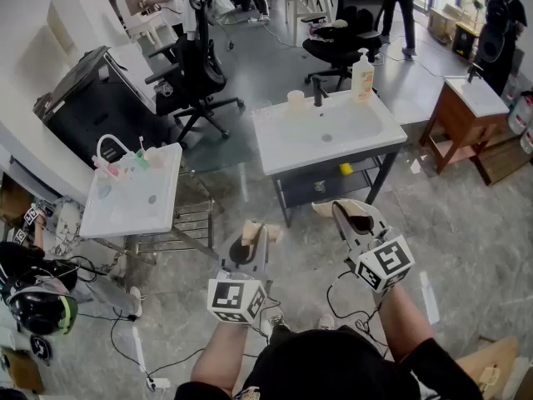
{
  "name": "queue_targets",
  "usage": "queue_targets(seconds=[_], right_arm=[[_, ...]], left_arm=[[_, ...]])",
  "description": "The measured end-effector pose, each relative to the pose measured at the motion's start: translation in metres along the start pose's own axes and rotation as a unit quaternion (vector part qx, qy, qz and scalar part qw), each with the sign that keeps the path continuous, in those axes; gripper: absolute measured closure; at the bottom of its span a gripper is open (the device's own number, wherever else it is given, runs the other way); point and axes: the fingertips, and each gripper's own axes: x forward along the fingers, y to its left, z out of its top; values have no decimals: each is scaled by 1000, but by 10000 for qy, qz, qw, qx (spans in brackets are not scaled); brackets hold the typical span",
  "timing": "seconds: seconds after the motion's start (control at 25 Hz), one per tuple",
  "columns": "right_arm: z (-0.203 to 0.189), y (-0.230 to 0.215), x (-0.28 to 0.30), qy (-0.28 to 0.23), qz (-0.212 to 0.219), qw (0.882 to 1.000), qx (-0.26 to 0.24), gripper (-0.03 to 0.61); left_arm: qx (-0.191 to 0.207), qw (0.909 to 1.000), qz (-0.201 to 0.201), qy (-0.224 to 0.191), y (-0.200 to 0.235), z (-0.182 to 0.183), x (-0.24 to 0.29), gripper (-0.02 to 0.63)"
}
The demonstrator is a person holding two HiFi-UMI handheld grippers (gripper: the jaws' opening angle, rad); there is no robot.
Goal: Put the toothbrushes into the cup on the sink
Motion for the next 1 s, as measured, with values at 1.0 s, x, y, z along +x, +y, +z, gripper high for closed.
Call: queue_targets(seconds=[1.0], right_arm=[[-3, 17, 45, 29, -139, 9999, 97, 558]], left_arm=[[-73, 9999, -102, -21, 53, 1, 3, 548]])
